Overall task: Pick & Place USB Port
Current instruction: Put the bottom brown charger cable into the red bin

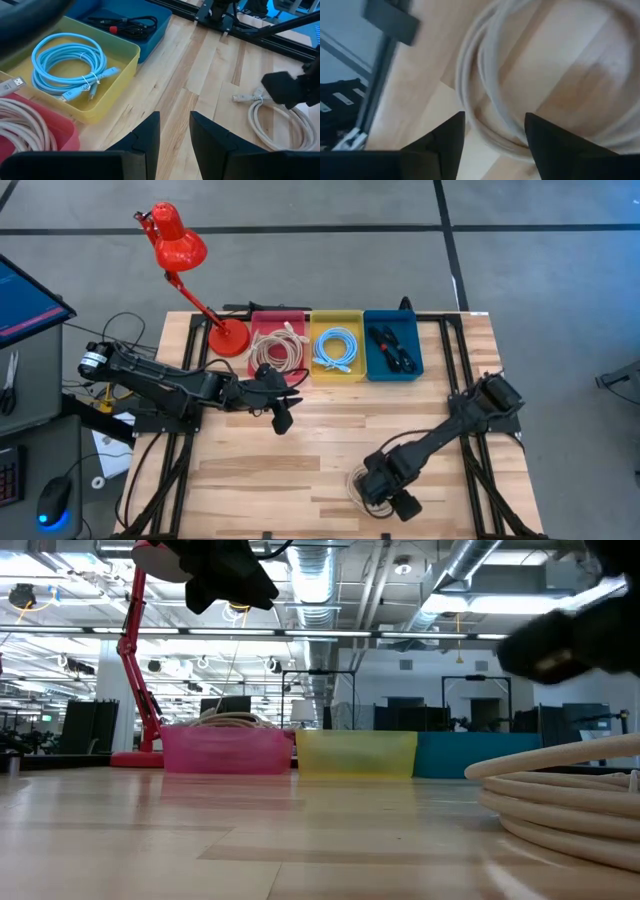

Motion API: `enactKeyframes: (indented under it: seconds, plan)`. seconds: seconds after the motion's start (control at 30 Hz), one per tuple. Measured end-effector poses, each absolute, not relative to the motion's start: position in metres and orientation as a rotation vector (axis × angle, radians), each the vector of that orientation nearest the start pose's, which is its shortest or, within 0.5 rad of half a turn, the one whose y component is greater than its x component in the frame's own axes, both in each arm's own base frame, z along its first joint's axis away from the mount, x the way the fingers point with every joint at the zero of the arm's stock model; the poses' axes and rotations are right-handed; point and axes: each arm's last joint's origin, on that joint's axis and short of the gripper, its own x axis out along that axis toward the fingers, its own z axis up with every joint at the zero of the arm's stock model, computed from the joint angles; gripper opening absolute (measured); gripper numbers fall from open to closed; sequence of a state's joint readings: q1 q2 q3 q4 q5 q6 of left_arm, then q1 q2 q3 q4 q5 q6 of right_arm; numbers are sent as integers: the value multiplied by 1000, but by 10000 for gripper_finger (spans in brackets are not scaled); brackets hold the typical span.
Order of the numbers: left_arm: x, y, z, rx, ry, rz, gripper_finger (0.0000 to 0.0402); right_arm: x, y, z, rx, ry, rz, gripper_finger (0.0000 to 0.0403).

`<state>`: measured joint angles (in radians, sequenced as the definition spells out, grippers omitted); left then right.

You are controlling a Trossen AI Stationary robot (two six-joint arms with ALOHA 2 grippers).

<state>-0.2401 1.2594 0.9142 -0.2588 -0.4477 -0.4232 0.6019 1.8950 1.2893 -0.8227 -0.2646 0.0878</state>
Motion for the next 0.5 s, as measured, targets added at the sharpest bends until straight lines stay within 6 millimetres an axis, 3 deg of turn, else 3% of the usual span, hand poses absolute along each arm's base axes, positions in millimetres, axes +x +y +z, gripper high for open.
enactKeyframes:
  seconds: [0.3,0.5]
  plan:
    - [262,-51,275,-205,518,317,104,281,228,136,-171,1560,641,159]
    - [262,-51,275,-198,519,315,104,282,228,133,-134,1577,588,73]
